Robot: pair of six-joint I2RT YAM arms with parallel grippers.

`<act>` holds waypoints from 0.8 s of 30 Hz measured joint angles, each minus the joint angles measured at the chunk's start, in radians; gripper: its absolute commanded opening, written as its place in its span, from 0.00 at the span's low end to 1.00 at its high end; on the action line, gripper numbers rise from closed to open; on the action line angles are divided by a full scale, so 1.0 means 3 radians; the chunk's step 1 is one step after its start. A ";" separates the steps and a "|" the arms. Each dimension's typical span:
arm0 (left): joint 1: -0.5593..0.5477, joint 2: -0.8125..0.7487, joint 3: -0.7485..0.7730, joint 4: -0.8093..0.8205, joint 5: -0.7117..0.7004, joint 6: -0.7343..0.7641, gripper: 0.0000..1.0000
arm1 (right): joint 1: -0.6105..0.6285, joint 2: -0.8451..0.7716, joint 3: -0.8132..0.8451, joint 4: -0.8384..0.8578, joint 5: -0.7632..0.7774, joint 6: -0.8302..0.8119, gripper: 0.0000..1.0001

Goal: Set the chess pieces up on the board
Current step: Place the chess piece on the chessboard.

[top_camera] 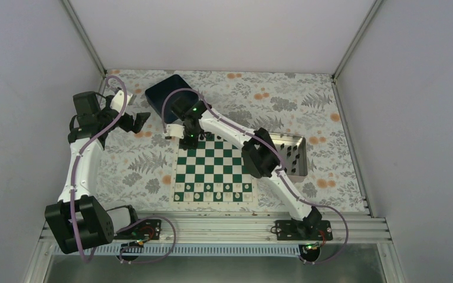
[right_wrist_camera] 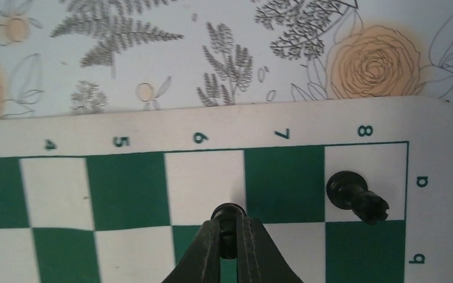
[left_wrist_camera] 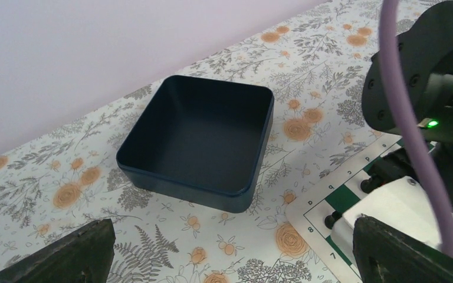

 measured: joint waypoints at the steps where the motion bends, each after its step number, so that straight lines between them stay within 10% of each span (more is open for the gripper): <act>1: 0.0001 -0.0001 0.0000 0.0000 0.0000 0.0000 1.00 | -0.0001 0.0022 0.0000 0.0023 0.0017 0.0009 0.06; 24: 0.0006 -0.0019 0.0000 0.0001 0.0003 0.0001 1.00 | -0.0023 0.0299 0.0315 0.0146 0.0153 0.0136 0.20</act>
